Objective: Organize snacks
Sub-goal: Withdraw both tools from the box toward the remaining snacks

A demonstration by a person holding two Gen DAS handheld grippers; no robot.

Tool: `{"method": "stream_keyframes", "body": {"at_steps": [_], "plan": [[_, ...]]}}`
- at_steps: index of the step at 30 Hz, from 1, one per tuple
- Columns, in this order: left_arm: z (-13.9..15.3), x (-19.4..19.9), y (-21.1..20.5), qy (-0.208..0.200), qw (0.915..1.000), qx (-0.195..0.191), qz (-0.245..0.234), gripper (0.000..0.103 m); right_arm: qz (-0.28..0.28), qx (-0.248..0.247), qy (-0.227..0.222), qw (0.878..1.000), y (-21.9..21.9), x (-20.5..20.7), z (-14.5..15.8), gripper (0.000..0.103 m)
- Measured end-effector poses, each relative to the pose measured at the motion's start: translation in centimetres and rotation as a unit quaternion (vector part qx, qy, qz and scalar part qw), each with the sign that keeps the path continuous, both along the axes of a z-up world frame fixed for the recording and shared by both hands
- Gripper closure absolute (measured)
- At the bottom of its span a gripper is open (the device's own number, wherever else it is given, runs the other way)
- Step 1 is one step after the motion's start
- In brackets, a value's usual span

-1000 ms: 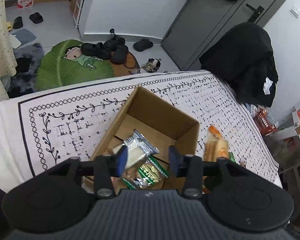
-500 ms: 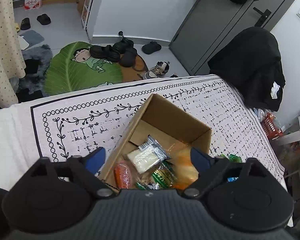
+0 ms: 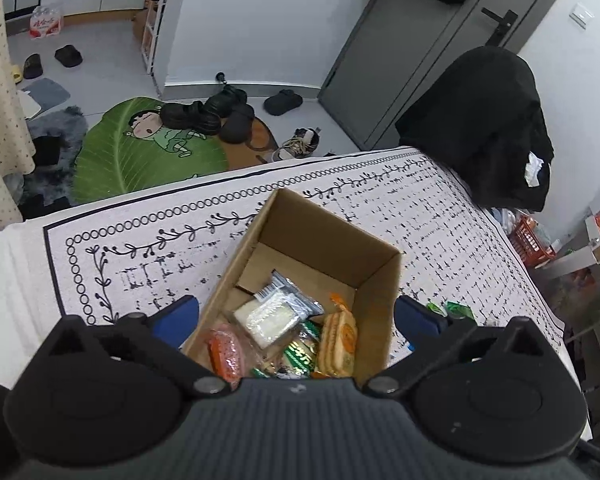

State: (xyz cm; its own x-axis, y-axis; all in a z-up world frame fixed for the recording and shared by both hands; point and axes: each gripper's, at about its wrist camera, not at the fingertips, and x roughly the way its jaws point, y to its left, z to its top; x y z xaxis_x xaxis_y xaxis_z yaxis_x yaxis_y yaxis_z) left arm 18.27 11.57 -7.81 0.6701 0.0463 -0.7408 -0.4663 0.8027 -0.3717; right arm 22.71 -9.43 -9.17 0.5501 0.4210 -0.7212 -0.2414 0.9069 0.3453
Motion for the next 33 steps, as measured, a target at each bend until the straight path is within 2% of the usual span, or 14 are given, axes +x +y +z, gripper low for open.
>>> {"method": "stream_keyframes", "body": {"at_steps": [15,22,27,33], "plan": [[0.1,1.4,-5.4,0.019,0.9972,0.006,-0.072,0.000,-0.056,-0.010,0.004,0.998,-6.8,-0.1,-0.6,0.013],[0.3,2.1,-8.1,0.014,0.9951,0.022,-0.095,0.000,-0.077,-0.010,0.005,0.997,-9.6,0.1,-1.3,0.012],[0.3,2.6,-10.0,0.017,0.9930,0.047,-0.107,0.001,-0.087,-0.009,0.006,0.996,-11.2,0.2,-1.9,0.012],[0.0,3.5,-12.4,0.021,0.9901,0.058,-0.126,0.002,-0.100,-0.007,0.004,0.995,-13.3,0.3,-2.6,0.008]]}}
